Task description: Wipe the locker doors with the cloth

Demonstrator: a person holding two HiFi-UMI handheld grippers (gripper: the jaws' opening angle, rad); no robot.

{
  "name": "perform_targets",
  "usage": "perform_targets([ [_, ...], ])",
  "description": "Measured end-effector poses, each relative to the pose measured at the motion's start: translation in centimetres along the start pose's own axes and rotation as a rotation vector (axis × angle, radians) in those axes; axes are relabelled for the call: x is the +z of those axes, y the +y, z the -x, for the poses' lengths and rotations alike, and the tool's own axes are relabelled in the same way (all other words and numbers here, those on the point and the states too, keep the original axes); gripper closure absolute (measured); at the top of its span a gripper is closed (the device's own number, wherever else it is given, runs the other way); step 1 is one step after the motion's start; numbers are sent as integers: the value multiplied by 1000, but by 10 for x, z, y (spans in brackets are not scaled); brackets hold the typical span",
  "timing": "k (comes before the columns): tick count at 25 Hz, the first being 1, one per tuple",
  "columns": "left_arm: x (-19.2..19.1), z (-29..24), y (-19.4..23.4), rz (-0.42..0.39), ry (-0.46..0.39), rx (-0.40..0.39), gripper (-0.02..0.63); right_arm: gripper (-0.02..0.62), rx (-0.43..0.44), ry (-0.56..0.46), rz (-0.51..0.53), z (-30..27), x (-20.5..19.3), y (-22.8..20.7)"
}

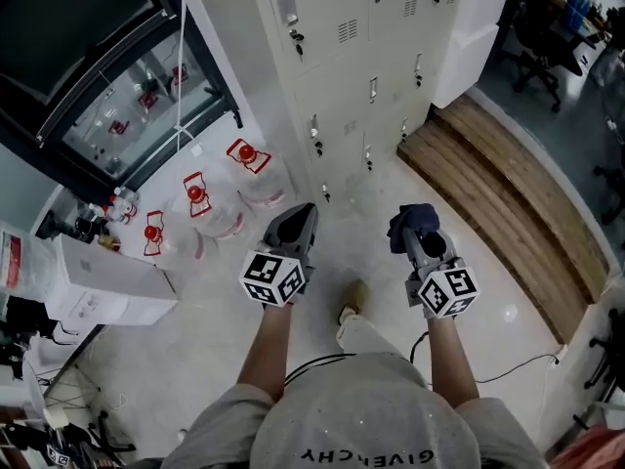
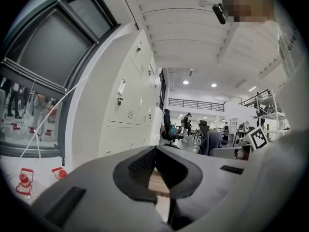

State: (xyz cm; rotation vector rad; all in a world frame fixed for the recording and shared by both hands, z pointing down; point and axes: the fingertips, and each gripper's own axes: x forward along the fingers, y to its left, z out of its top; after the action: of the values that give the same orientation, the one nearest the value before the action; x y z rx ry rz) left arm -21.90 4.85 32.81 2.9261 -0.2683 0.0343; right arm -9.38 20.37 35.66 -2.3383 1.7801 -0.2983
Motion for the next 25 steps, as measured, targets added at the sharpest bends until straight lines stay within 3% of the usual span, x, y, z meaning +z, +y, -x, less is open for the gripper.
perform_targets([
  [13, 14, -96, 100, 10, 17, 59, 607, 485, 66, 58, -20, -145, 1, -37],
  [25, 13, -152, 133, 30, 2, 85, 607, 485, 152, 93, 5, -214, 4, -57],
])
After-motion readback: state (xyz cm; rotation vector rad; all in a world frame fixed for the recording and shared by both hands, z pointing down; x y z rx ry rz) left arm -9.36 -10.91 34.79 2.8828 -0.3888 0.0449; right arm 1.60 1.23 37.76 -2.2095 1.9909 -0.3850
